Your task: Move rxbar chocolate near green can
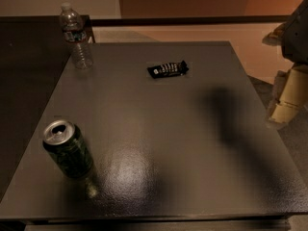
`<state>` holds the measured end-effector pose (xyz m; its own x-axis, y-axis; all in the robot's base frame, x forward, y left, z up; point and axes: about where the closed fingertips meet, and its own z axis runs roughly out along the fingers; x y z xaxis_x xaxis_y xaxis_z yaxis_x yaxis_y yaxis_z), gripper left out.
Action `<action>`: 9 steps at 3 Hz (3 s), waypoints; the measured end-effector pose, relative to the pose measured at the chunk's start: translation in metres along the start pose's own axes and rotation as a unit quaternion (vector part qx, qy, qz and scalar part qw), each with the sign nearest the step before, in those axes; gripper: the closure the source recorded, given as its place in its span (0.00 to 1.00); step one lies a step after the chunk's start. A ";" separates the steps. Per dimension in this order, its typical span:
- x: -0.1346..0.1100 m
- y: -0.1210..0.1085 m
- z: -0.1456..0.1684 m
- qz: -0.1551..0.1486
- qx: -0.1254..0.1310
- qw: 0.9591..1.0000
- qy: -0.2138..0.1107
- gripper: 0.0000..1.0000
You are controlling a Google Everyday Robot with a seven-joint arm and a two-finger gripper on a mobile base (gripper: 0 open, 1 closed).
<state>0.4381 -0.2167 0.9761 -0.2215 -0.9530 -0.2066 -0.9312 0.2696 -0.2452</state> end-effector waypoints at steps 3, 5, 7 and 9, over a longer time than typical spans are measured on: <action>-0.034 -0.058 0.053 0.024 0.010 0.998 -0.053 0.00; -0.073 -0.127 0.109 0.069 0.011 0.988 -0.141 0.00; -0.094 -0.160 0.167 0.109 -0.002 0.971 -0.211 0.00; -0.117 -0.163 0.208 0.103 -0.030 0.959 -0.261 0.00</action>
Offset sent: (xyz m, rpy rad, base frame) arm 0.0618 0.0200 -0.0316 0.0722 -0.0027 -0.0041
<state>0.6757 -0.1207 0.8427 -0.2414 -0.6775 -0.6948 -0.9019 0.4210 -0.0971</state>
